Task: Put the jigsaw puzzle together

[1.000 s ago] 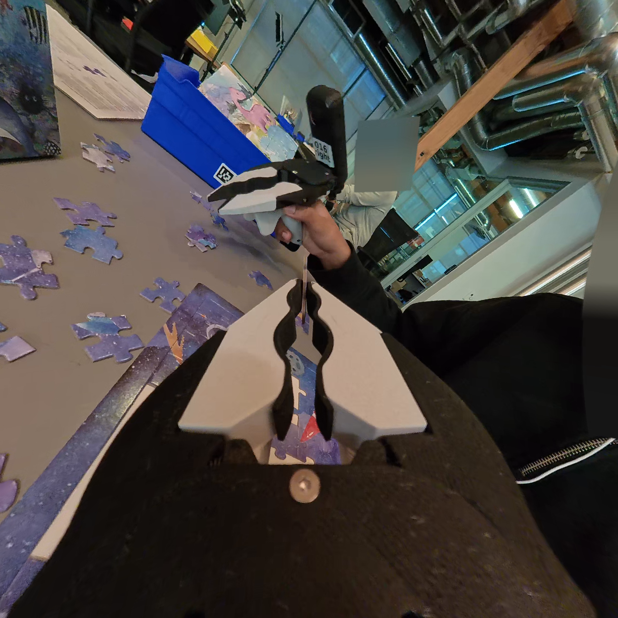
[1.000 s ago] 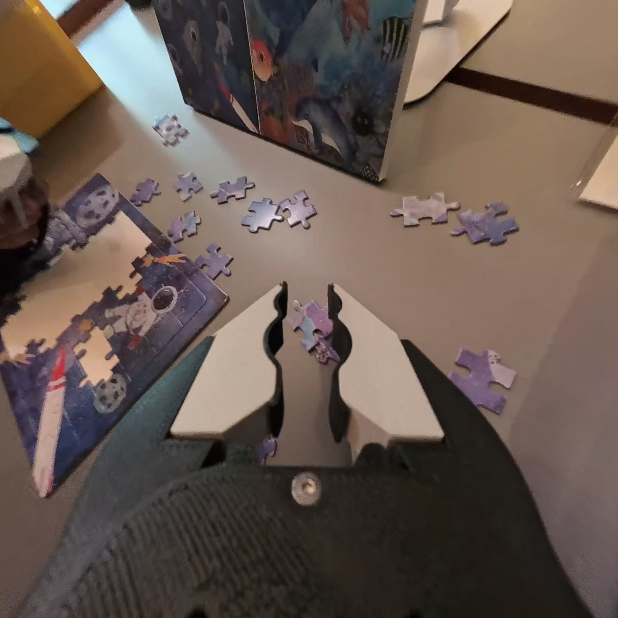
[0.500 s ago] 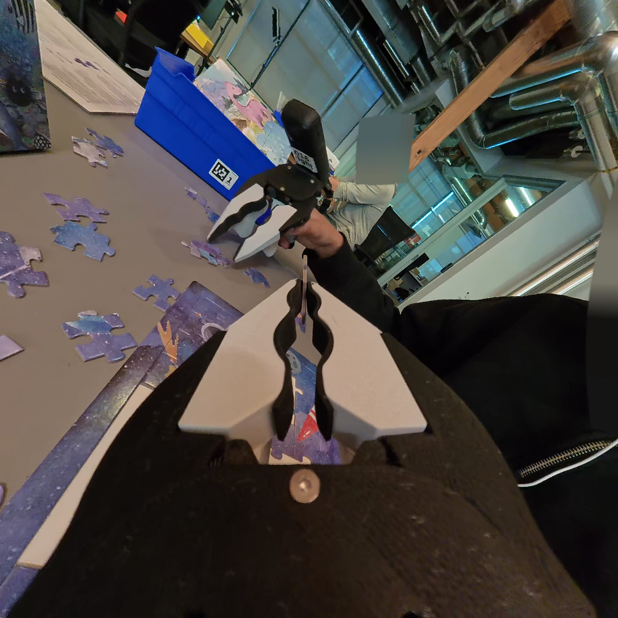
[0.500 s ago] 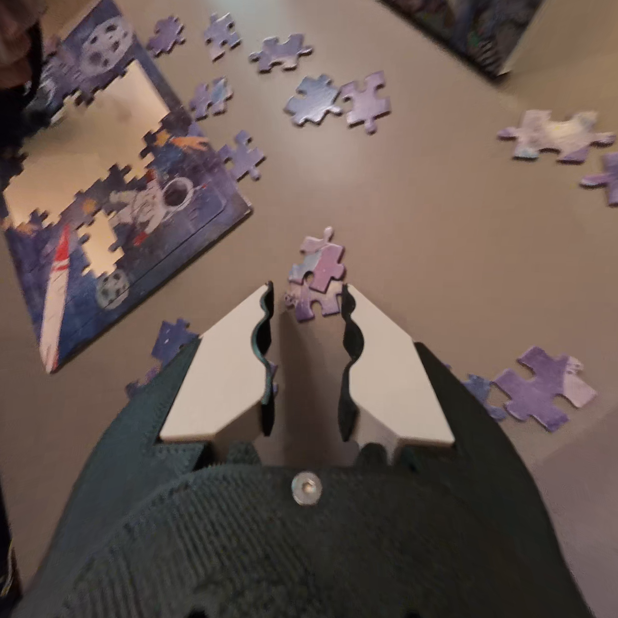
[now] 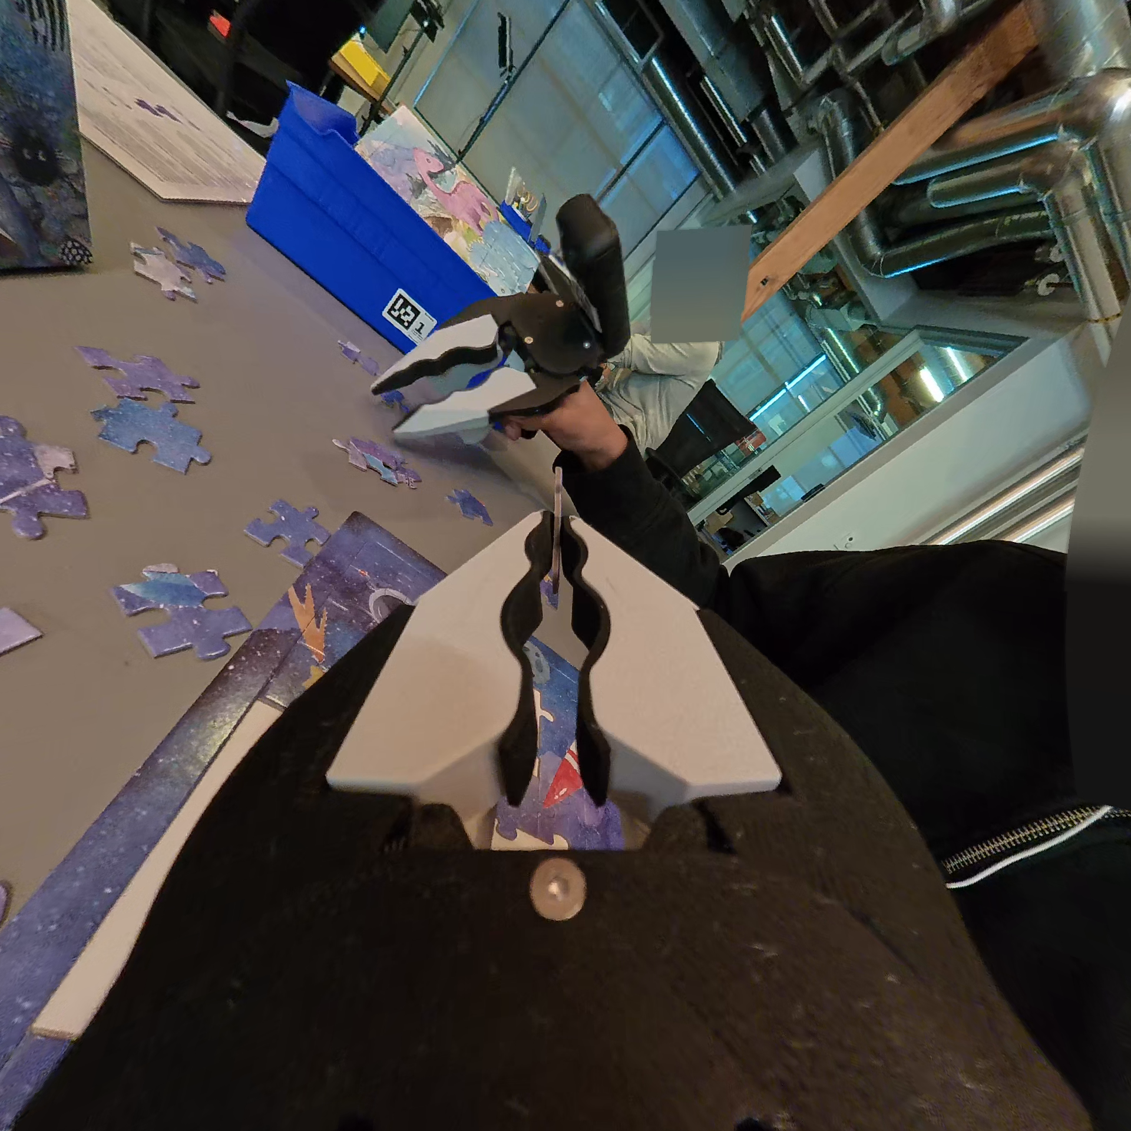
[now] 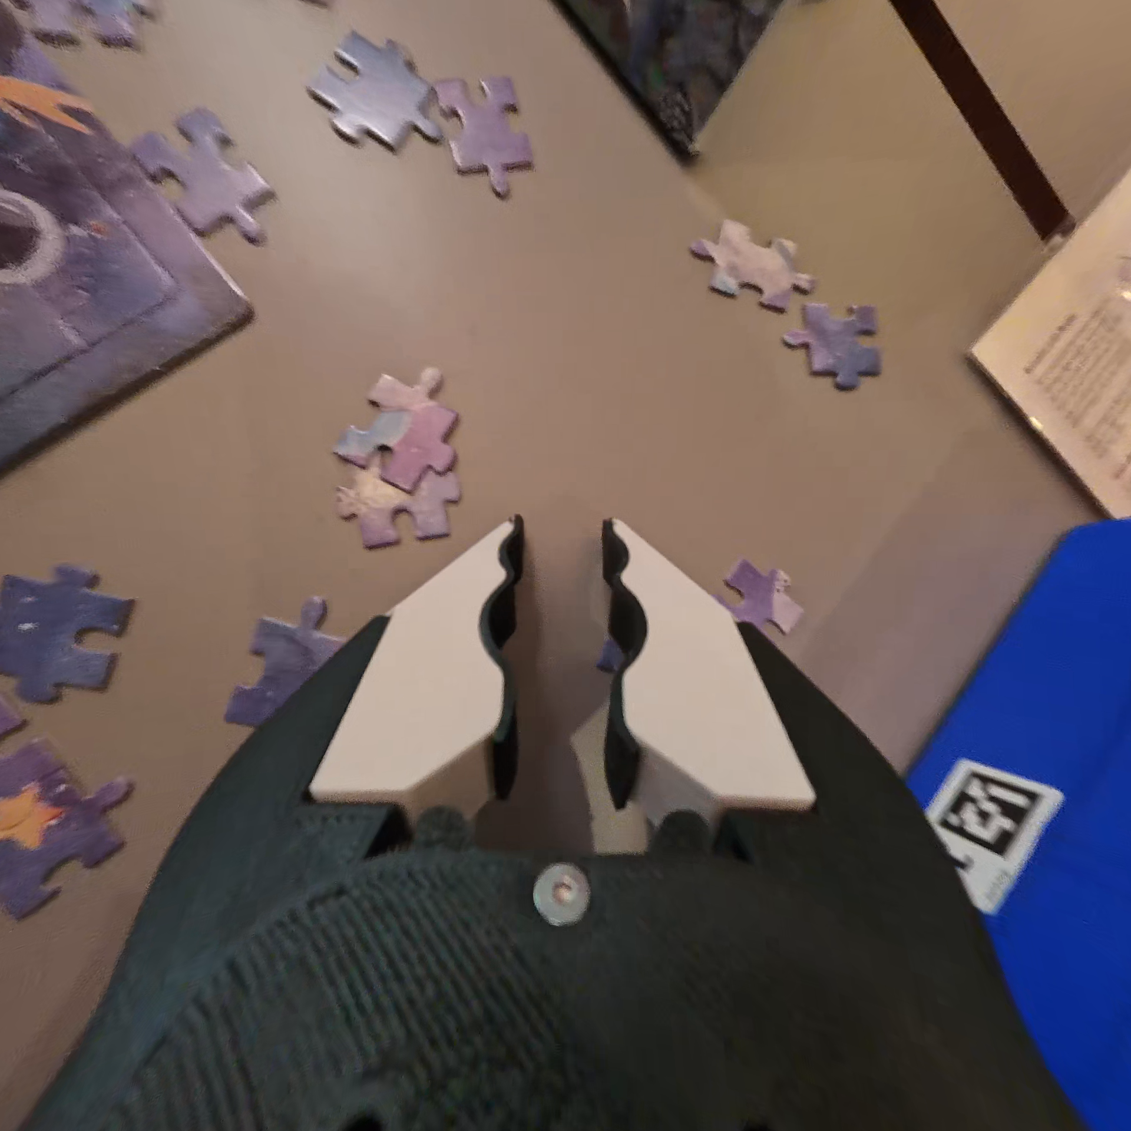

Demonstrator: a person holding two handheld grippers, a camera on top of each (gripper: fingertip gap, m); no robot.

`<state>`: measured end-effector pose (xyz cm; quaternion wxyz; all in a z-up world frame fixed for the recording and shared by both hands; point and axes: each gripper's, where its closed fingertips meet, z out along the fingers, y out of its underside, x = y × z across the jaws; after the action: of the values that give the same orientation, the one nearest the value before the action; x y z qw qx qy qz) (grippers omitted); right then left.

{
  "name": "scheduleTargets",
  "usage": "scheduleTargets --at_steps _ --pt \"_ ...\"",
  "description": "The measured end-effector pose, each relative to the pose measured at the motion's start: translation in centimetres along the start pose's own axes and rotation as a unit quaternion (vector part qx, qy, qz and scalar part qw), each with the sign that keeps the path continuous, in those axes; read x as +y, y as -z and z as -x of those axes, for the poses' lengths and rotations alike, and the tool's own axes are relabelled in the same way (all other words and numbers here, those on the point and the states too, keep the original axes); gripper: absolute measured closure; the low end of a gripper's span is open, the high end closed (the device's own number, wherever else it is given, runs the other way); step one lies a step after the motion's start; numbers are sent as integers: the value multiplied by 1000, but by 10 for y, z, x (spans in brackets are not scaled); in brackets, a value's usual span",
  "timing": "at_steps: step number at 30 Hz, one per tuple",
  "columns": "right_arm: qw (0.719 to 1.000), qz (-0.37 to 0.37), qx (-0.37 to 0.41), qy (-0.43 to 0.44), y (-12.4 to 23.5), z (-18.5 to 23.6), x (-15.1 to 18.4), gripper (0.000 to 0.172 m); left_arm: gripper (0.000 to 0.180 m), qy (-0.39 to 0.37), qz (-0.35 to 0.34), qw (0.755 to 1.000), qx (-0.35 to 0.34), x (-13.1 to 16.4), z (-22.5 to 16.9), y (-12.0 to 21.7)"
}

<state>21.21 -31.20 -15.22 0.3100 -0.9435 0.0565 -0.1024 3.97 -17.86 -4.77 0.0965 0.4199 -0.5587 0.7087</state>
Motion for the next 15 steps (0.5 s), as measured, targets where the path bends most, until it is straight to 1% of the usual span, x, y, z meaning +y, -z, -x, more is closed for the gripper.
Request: scheduleTargets --at_steps 3,4,5,7,11,13,15 --pt "994 -56 -98 -1 5 34 -20 136 180 1 1 1000 1 0 0 0" --pt "991 -57 -124 9 5 45 -21 135 180 2 1 1000 1 0 1 0" --pt "990 -48 -132 22 3 51 -18 135 180 3 0 1000 1 0 1 0" --pt "991 -26 -122 42 -4 52 -11 135 180 4 0 1000 3 0 0 0" --pt "991 -28 -130 25 -4 49 -9 136 180 5 0 1000 5 0 0 0" --pt "994 -17 -106 3 -3 35 -4 137 180 5 0 1000 5 0 0 0" --pt "998 -1 -62 -15 0 15 3 137 180 6 -1 1000 5 0 0 0"
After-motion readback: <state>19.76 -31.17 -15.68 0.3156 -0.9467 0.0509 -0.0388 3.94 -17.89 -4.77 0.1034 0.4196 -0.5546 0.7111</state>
